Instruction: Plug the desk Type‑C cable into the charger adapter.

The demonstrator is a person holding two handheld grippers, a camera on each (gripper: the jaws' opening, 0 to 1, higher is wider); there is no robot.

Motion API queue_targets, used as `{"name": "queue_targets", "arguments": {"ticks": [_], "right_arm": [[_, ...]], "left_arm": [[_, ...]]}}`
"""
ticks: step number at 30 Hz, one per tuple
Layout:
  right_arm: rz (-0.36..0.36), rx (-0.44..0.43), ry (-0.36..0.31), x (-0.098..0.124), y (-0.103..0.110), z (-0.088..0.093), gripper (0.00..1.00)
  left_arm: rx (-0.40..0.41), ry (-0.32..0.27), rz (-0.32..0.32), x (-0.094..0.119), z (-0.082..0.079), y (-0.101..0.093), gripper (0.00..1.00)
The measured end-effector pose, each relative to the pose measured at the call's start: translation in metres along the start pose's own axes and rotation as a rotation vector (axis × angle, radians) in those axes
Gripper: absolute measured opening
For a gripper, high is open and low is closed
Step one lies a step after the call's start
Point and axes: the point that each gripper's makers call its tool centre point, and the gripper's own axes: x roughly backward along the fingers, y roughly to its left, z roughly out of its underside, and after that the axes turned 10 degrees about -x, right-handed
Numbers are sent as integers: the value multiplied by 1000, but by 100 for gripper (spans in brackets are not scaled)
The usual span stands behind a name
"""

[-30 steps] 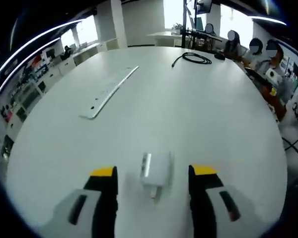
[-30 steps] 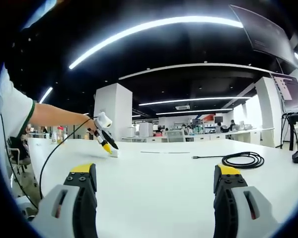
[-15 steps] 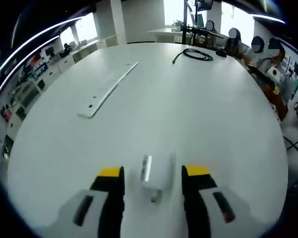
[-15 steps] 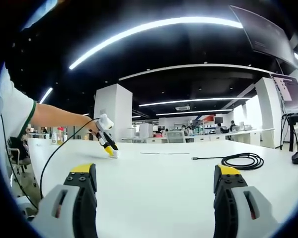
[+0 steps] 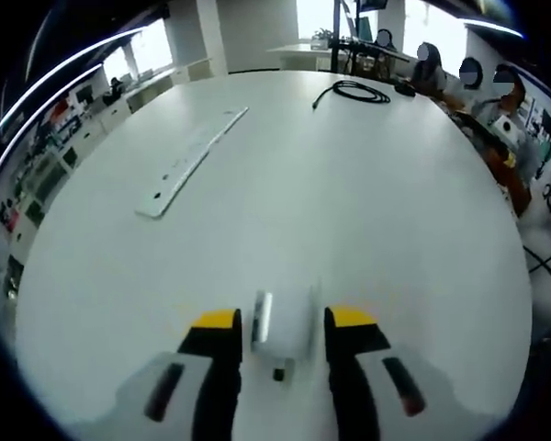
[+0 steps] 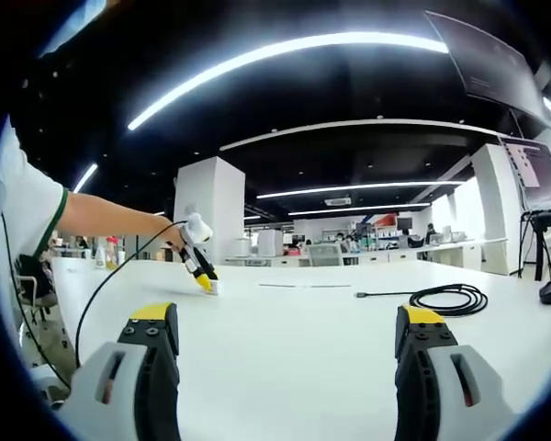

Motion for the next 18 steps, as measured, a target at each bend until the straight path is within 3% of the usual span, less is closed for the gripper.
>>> {"name": "queue_targets", "arguments": {"ticks": [8, 18], "right_arm": [[-1, -4, -2, 0, 0, 0, 100], [-2, -11, -3, 1, 0, 0, 99]], "left_arm": [[-2, 34, -2, -3, 6, -2, 26], [-4, 33, -6, -2, 5, -8, 25]]}}
